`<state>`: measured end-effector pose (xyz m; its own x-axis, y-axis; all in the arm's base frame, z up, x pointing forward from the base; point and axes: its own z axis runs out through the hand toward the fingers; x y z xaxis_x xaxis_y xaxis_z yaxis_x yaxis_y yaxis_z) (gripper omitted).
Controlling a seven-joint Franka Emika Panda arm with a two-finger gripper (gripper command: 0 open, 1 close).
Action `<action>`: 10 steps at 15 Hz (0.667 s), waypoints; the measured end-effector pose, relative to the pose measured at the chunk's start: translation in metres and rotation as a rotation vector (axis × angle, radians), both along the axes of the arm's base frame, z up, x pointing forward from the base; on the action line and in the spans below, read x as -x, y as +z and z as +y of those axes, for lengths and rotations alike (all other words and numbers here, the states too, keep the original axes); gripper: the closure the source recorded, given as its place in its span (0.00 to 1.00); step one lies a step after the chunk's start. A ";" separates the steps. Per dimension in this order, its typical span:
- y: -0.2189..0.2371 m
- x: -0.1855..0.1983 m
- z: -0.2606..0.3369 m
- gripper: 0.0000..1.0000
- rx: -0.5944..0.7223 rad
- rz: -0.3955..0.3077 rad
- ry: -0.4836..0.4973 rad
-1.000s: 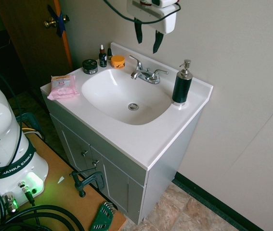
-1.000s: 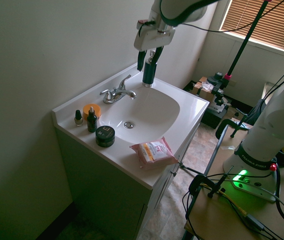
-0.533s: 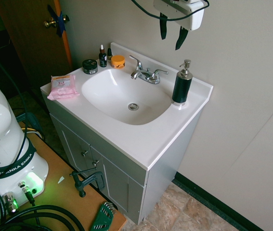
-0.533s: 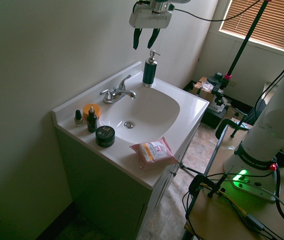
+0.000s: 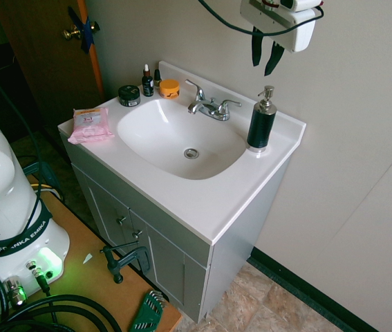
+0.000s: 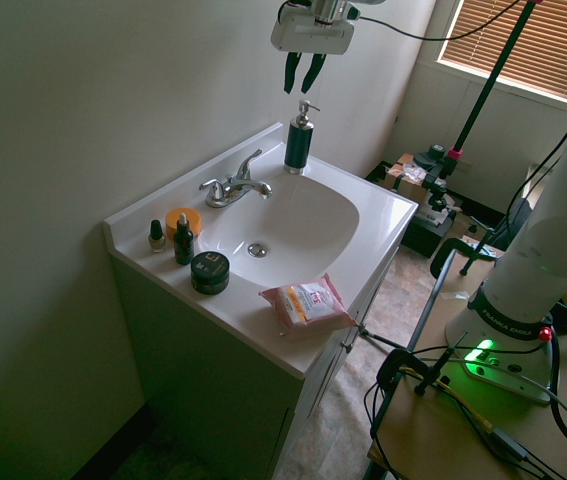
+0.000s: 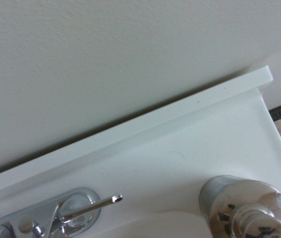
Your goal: Sanitize yourself
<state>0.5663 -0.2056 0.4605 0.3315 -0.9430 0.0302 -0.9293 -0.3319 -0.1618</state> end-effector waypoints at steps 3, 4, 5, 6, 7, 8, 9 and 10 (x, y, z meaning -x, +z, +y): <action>-0.006 0.003 -0.012 1.00 -0.007 0.007 -0.014; -0.007 0.004 -0.013 1.00 -0.007 0.008 -0.016; -0.008 0.004 -0.014 1.00 -0.008 0.010 -0.016; -0.009 0.004 -0.013 1.00 -0.009 0.012 -0.016; -0.010 0.005 -0.013 1.00 -0.010 0.014 -0.017; -0.011 0.005 -0.014 1.00 -0.012 0.015 -0.018; -0.012 0.005 -0.015 1.00 -0.013 0.016 -0.021; -0.013 0.006 -0.017 1.00 -0.013 0.019 -0.024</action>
